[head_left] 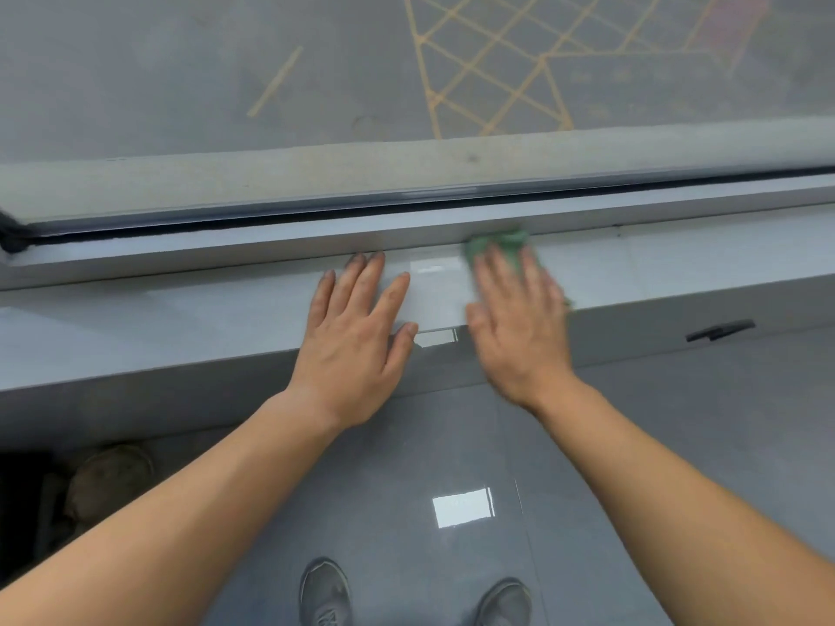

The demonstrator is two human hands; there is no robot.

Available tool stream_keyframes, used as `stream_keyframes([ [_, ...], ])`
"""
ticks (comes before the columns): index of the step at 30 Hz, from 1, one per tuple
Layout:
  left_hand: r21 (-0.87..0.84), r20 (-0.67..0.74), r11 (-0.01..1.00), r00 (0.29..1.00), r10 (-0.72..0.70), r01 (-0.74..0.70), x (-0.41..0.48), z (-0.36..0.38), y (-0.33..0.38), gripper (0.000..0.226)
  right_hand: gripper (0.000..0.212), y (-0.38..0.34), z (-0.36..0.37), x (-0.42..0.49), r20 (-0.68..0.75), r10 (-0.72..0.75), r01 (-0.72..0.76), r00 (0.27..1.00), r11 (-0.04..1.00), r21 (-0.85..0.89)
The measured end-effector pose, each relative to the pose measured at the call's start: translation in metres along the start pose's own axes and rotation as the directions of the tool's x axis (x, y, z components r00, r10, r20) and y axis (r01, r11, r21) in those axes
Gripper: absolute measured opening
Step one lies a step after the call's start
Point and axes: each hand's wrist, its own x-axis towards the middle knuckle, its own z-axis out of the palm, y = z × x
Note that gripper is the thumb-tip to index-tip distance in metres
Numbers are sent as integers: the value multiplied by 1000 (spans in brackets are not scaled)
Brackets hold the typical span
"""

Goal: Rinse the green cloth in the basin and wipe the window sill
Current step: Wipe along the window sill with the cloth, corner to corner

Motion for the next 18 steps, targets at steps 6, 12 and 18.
stream_keyframes([
  [6, 15, -20, 1000, 1000, -9, 10, 21, 11, 43, 59, 61, 100, -28, 10, 28, -79, 79, 996, 997, 4],
  [12, 6, -16, 1000, 1000, -7, 7, 42, 31, 91, 58, 65, 100, -27, 7, -26, 124, -124, 992, 992, -3],
  [18, 23, -14, 999, 999, -39, 39, 58, 42, 118, 59, 66, 154, -37, 10, 52, -89, 93, 995, 992, -81],
])
